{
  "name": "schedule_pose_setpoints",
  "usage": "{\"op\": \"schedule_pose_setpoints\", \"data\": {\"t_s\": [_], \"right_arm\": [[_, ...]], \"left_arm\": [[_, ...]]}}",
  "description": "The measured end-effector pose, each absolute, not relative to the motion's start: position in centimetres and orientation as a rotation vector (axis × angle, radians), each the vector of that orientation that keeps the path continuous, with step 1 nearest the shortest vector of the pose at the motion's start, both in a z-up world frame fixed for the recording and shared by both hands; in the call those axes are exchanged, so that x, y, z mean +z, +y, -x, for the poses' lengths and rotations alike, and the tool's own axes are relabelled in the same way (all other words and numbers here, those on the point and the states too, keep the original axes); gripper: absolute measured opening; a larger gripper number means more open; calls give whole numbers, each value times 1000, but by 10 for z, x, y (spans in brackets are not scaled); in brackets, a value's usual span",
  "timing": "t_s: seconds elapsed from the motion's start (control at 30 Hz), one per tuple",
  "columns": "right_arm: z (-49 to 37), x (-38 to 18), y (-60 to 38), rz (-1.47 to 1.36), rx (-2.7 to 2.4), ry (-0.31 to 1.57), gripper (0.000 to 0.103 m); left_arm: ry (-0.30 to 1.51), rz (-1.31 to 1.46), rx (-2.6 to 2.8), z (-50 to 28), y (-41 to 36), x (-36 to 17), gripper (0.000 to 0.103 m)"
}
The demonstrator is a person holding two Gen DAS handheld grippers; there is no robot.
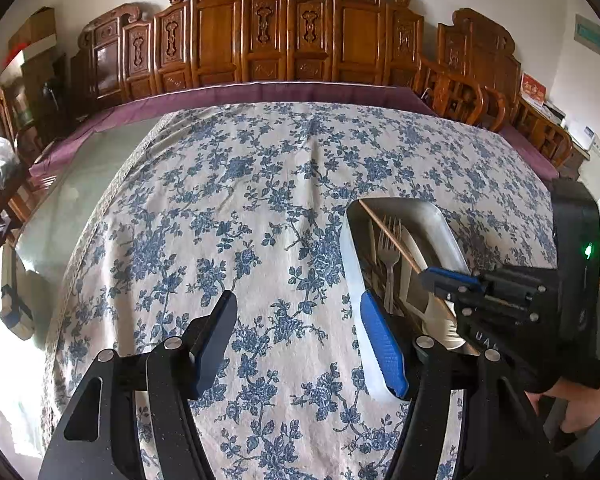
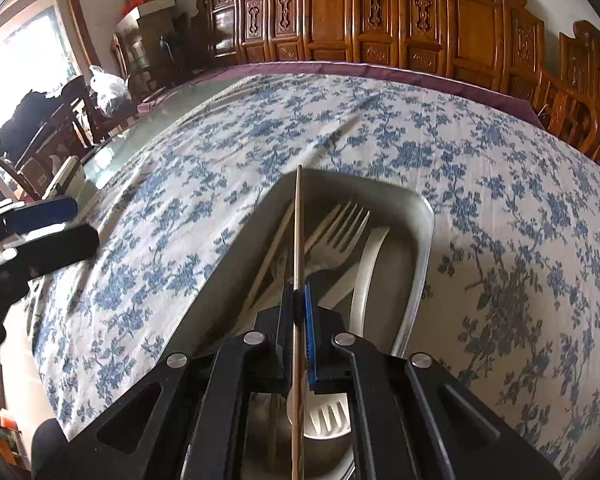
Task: Organize utensils
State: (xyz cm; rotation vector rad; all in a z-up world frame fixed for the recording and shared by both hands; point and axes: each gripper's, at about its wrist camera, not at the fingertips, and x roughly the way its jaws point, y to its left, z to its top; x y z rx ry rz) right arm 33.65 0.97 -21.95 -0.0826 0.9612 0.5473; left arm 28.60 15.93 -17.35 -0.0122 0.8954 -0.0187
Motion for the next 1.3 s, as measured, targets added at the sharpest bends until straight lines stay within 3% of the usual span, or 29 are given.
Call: {"op": "schedule_pose_setpoints", "data": {"t_s": [0.63, 0.67, 0.9, 0.97, 1.07, 1.3], "right_arm": [[-327, -200, -8, 80, 555, 906, 7], [-324, -197, -13, 80, 549, 900, 9], [-306, -182, -55, 42, 492, 870, 42], [-300, -177, -67, 35, 459, 856, 65], [-291, -171, -85, 26, 418, 836, 82], [-272, -160, -121, 29, 349, 816, 99]], "left_arm": [[898, 19, -17, -285, 153, -175, 63], [895, 20, -18, -285, 151, -175, 73], [877, 10, -34, -281, 132, -170, 90], [873, -4, -36, -280, 124, -169, 94], [873, -16, -49, -278, 111, -168, 95], [865, -28, -77, -269, 80, -165, 95]]}}
